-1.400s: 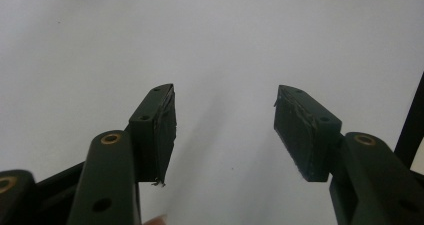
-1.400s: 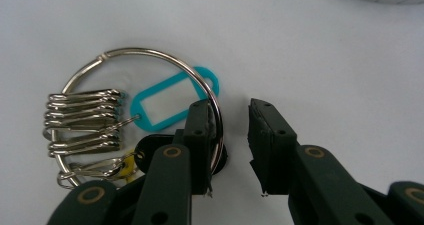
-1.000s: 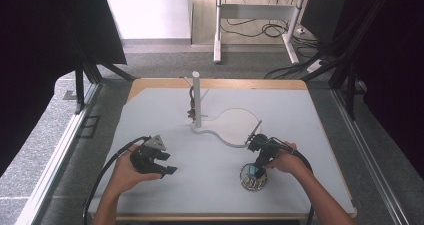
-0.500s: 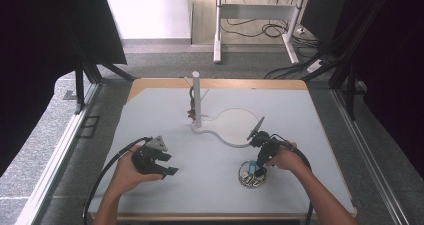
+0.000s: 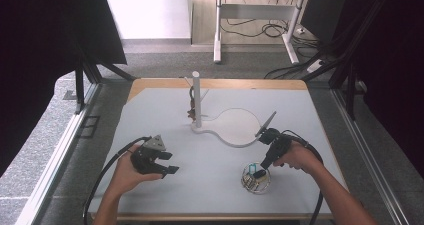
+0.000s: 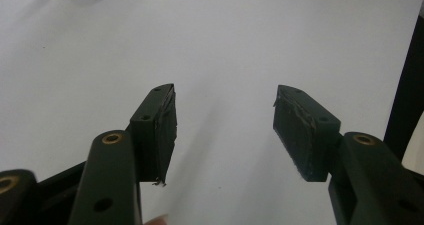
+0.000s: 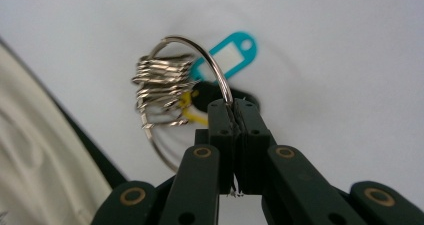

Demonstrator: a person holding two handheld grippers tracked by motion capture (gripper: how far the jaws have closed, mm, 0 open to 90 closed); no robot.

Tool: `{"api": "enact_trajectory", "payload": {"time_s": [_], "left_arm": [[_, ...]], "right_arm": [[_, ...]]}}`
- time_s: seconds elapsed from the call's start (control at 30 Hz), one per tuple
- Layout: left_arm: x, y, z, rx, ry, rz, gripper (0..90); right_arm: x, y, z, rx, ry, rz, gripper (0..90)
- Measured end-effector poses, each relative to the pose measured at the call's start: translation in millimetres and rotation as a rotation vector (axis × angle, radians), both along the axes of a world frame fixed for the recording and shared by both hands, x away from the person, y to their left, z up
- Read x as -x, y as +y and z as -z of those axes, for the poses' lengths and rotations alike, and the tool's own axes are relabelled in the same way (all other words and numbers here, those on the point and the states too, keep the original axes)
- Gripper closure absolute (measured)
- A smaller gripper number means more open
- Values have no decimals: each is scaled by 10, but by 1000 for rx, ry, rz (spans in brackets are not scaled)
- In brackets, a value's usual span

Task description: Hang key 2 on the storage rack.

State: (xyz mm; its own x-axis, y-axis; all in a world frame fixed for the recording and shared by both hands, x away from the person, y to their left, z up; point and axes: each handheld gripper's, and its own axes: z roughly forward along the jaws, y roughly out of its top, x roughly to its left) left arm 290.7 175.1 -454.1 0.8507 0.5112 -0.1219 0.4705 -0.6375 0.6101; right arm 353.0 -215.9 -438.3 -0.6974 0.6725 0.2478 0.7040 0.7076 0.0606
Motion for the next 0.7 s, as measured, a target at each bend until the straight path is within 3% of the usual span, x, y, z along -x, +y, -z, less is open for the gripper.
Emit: {"api": "enact_trajectory", "payload": {"time_s": [0.2, 0.47, 0.7], "left_arm": [[-5, -1, 10, -1, -2, 4, 431], [-3, 4, 11, -1, -1, 0, 431], [1, 11, 6, 2, -4, 0, 432]], "right_arm": [[91, 16, -110, 7, 24, -31, 874], [114, -6, -211, -34, 32, -32, 878], [97, -49, -514, -34, 11, -28, 881]]}}
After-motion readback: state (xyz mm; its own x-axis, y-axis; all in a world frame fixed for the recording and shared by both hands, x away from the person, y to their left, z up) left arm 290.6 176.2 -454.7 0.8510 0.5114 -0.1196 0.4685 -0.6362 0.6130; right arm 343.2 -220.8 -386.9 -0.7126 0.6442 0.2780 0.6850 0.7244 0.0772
